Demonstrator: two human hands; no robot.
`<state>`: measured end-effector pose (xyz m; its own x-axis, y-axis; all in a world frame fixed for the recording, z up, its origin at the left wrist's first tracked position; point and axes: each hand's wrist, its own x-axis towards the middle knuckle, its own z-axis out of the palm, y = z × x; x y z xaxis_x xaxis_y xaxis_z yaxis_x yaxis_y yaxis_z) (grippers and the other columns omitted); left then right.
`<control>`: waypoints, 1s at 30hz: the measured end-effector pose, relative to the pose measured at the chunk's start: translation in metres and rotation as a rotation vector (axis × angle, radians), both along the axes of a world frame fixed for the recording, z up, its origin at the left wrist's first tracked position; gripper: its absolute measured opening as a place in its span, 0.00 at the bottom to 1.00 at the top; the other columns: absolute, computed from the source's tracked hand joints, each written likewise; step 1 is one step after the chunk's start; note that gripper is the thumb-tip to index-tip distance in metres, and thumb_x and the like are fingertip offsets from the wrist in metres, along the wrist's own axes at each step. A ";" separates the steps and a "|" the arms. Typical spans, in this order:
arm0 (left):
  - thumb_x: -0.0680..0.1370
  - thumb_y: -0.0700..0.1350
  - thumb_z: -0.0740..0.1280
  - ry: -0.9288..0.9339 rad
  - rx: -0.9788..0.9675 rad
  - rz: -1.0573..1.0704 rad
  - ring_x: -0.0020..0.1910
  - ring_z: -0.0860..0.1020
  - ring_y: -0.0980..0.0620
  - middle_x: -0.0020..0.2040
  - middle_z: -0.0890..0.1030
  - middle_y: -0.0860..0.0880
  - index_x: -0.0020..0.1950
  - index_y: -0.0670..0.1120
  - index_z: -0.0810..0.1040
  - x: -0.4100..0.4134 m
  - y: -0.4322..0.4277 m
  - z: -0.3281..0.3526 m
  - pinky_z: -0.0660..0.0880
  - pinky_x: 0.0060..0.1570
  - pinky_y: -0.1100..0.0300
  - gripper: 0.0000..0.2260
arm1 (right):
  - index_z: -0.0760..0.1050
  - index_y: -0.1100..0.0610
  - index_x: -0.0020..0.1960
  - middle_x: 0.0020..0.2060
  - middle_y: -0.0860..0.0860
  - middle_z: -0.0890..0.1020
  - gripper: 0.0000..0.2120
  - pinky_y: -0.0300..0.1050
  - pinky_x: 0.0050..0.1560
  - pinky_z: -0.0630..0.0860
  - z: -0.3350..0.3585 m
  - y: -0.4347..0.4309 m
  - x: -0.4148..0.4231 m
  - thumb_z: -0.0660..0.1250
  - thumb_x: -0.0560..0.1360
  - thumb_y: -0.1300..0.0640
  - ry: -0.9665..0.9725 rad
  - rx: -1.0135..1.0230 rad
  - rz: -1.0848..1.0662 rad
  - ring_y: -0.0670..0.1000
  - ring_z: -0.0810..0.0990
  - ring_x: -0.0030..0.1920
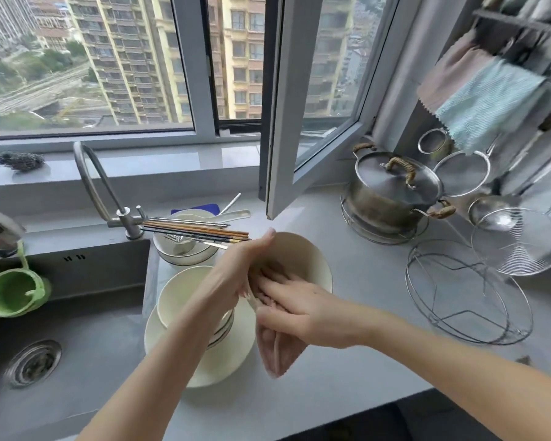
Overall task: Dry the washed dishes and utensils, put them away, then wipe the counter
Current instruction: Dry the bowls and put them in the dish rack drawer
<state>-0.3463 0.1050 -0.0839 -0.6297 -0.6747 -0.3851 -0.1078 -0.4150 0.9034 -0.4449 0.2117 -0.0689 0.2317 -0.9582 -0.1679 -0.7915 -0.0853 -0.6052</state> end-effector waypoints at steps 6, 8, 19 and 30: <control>0.67 0.59 0.67 -0.128 0.070 -0.232 0.45 0.80 0.42 0.45 0.83 0.41 0.49 0.44 0.82 -0.004 -0.003 -0.007 0.72 0.51 0.48 0.21 | 0.68 0.38 0.48 0.41 0.40 0.73 0.09 0.42 0.47 0.75 0.027 0.022 -0.049 0.61 0.76 0.53 0.233 0.147 0.313 0.50 0.78 0.45; 0.71 0.59 0.65 -0.050 0.208 -0.215 0.41 0.81 0.44 0.43 0.84 0.43 0.51 0.45 0.80 -0.011 -0.001 -0.009 0.73 0.48 0.50 0.19 | 0.72 0.44 0.47 0.42 0.42 0.78 0.06 0.50 0.51 0.75 0.039 0.018 -0.066 0.62 0.77 0.55 0.414 -0.128 0.342 0.48 0.75 0.46; 0.70 0.26 0.54 0.297 0.250 -0.291 0.31 0.80 0.42 0.35 0.79 0.35 0.46 0.27 0.77 -0.072 0.014 0.013 0.79 0.33 0.54 0.13 | 0.65 0.52 0.72 0.75 0.59 0.60 0.26 0.65 0.72 0.58 0.002 0.010 -0.075 0.48 0.80 0.39 0.121 -0.876 -0.446 0.63 0.53 0.76; 0.73 0.29 0.63 -0.091 -0.081 -0.100 0.18 0.73 0.48 0.23 0.76 0.45 0.45 0.33 0.75 -0.096 0.018 0.035 0.66 0.17 0.66 0.03 | 0.78 0.64 0.57 0.57 0.61 0.81 0.20 0.53 0.65 0.72 0.050 -0.017 -0.160 0.70 0.71 0.51 -1.272 -0.295 -0.565 0.61 0.78 0.60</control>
